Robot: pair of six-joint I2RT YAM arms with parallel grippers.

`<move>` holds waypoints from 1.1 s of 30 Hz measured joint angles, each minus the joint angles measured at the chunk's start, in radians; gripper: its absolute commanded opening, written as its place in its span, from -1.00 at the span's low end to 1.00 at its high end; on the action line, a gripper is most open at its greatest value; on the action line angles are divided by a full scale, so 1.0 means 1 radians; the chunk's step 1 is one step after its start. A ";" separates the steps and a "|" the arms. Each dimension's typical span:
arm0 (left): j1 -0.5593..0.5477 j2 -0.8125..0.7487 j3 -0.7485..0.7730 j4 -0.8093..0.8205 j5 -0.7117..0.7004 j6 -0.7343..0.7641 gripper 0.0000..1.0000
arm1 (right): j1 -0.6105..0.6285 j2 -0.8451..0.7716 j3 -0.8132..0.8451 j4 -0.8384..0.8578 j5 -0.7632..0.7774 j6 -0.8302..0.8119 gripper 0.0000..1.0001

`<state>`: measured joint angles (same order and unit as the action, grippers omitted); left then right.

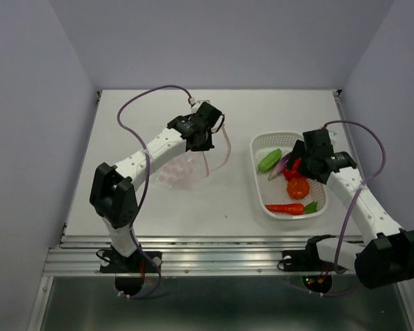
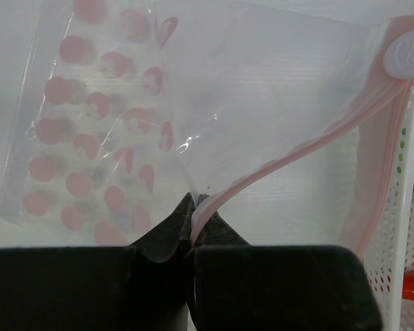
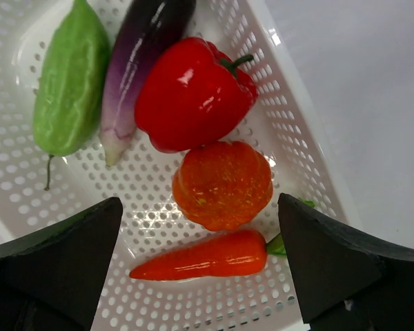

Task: Place the food in the zip-top bag and seal the zipper
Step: Pick up the fake vegetable from the bin.

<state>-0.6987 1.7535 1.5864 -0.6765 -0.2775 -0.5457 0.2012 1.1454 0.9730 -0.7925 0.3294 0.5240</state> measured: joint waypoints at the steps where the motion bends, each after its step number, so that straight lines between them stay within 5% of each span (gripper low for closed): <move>1: 0.000 0.000 0.000 0.000 0.002 0.000 -1.00 | -0.005 0.000 -0.008 -0.013 0.000 0.003 1.00; 33: 0.000 0.000 -0.007 0.031 0.028 0.015 -1.00 | -0.023 0.240 -0.106 0.003 -0.020 0.042 1.00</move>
<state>-0.6987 1.7535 1.5795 -0.6460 -0.2497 -0.5308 0.1780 1.3849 0.8665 -0.7898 0.3092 0.5655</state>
